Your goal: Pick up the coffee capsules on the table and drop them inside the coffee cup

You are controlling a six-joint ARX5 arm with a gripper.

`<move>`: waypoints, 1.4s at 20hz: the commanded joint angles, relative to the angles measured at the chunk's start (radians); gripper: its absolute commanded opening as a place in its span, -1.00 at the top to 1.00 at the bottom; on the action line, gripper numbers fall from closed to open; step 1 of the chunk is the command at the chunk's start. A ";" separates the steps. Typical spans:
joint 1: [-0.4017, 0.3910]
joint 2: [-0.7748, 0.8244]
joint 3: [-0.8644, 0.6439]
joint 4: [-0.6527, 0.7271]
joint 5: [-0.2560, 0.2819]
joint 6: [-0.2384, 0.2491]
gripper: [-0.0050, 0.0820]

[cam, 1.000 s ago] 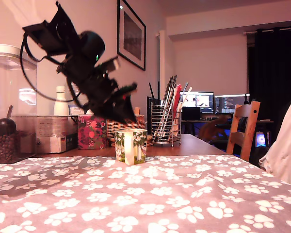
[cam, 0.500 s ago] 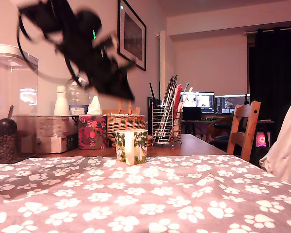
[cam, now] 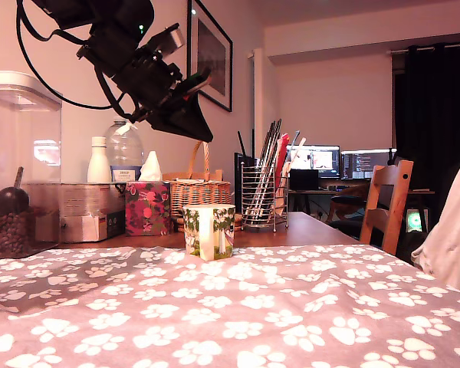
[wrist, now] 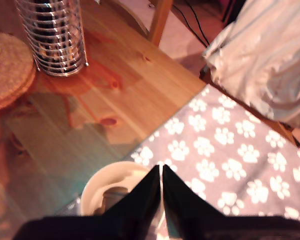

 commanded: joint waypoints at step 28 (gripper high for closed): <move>0.210 -0.582 -0.809 0.203 -0.042 -0.054 0.93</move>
